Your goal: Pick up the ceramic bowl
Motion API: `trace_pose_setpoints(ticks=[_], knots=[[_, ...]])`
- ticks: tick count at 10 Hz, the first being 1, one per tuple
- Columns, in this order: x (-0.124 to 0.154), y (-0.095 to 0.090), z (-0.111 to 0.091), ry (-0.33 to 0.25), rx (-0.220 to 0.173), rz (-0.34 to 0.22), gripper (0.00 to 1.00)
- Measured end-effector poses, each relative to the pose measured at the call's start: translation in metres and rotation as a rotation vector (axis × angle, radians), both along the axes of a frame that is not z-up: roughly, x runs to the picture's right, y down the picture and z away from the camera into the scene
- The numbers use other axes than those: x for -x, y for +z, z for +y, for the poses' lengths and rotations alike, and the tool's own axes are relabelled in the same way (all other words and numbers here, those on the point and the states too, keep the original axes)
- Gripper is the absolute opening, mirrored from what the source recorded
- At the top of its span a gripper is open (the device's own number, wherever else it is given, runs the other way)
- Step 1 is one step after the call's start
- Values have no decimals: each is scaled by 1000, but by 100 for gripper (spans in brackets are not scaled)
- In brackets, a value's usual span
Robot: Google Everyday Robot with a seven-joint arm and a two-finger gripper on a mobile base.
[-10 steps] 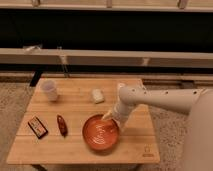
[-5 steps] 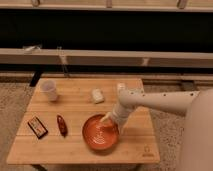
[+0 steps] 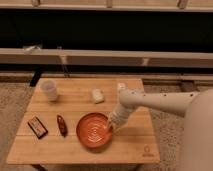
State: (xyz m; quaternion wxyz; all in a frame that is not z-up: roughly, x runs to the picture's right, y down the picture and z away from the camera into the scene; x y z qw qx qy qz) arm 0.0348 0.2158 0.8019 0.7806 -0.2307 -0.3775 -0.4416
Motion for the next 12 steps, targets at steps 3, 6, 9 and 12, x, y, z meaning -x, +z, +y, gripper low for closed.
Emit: trace_pose_setpoints(ticks=[3,6,9,12], knots=[[-8,-18,-31,31,-39,-21,0],[-16,-25,-61,51,-87,-44,0],[-22,-27,-79,82,-113,-73,0],[-26,-29,-94,108,-136,-105,0]])
